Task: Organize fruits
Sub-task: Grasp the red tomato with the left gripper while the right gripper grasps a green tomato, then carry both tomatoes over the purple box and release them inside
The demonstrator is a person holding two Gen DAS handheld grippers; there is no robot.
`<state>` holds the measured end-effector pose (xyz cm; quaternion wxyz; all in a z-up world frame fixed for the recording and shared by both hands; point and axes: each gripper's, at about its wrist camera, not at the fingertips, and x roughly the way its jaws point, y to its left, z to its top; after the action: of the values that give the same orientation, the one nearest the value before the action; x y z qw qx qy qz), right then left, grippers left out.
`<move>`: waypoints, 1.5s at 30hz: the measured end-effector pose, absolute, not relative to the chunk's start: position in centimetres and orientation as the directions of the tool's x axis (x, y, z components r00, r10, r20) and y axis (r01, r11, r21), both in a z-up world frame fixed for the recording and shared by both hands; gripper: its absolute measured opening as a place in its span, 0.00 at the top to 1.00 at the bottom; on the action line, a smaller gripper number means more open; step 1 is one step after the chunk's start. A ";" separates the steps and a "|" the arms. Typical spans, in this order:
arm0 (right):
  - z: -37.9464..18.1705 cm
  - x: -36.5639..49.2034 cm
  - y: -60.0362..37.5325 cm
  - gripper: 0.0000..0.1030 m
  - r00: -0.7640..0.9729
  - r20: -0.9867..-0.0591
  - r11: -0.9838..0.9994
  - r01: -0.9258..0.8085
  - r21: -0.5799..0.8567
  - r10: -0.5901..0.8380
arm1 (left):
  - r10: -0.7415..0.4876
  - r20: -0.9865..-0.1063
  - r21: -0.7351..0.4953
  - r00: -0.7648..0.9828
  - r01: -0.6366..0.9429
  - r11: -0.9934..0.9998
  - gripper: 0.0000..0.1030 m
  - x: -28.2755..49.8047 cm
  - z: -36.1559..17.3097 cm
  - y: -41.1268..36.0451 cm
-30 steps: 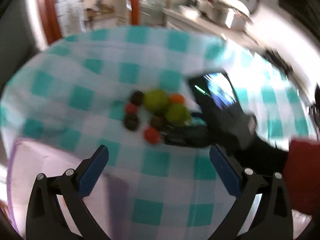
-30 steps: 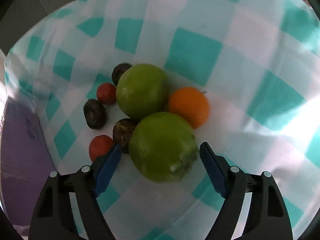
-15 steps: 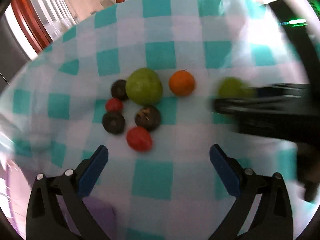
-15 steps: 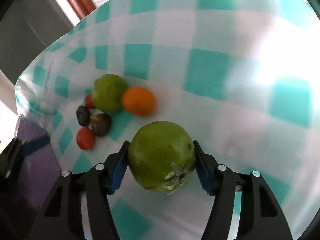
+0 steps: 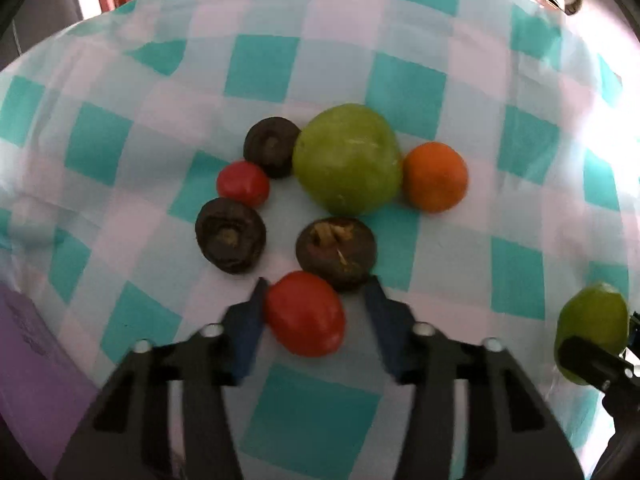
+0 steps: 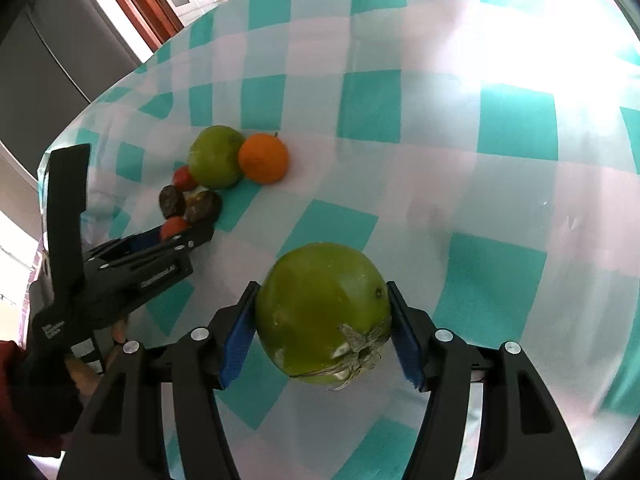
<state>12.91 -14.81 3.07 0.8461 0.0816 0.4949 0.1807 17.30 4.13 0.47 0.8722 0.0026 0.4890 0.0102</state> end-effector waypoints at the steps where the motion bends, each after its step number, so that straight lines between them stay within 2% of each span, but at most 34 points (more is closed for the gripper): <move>1: 3.1 12.7 -14.5 0.41 0.444 -0.809 0.922 -0.226 0.314 0.385 | 0.007 -0.853 -0.003 0.521 -0.019 1.000 0.65 17.1 0.6 4.5; 5: 3.7 11.6 -14.5 0.41 0.437 -0.823 0.931 -0.210 0.298 0.362 | -0.066 -0.860 -0.082 0.505 -0.011 0.997 0.66 16.1 1.7 5.4; 10: 5.9 11.0 -14.1 0.41 0.423 -0.849 0.946 -0.206 0.251 0.317 | -0.136 -0.817 -0.087 0.560 0.112 0.990 0.66 13.4 8.1 3.4; 13: 9.3 10.4 -13.3 0.41 0.447 -0.843 0.949 -0.233 0.213 0.299 | -0.150 -0.782 -0.091 0.605 0.128 0.988 0.66 11.4 12.9 2.7; 18: 17.6 7.2 -11.8 0.41 0.513 -0.800 0.935 -0.314 0.163 0.312 | -0.104 -0.728 -0.029 0.677 0.121 0.992 0.66 6.3 20.8 3.4; 26: 28.9 -1.8 -9.8 0.41 0.588 -0.727 0.894 -0.440 0.078 0.353 | -0.041 -0.658 0.038 0.752 0.087 0.995 0.66 -4.6 29.3 6.3; 33: 33.4 -9.4 -9.3 0.41 0.621 -0.686 0.868 -0.495 0.033 0.380 | -0.020 -0.627 0.047 0.779 0.064 0.997 0.66 -12.2 32.4 9.5; 45: 36.1 -19.2 -10.4 0.41 0.690 -0.606 0.854 -0.519 -0.033 0.396 | -0.022 -0.547 0.040 0.837 0.052 0.998 0.66 -22.8 35.4 14.0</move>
<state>-19.20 -10.45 36.14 0.9137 -0.1011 0.3037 0.2503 -22.83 13.97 35.40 0.9580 0.0267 0.2849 -0.0194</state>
